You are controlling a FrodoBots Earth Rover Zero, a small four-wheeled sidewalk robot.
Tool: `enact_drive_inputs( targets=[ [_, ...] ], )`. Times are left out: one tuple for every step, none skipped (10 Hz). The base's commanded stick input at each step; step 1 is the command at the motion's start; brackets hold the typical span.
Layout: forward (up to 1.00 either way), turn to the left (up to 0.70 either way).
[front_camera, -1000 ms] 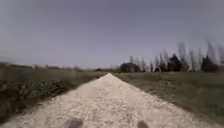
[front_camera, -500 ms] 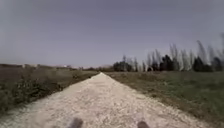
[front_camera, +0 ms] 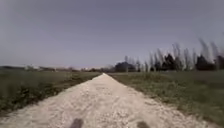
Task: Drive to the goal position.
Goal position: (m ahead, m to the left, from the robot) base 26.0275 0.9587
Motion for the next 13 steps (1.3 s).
enact_drive_inputs(
  targets=[
    [0.7,0.0],
    [0.7,0.0],
    [0.7,0.0],
    [0.7,0.0],
    [0.7,0.0],
    [0.7,0.0],
    [0.7,0.0],
    [0.7,0.0],
    [0.7,0.0],
    [0.7,0.0],
    [0.7,0.0],
    [0.7,0.0],
    [0.7,0.0]
  ],
)
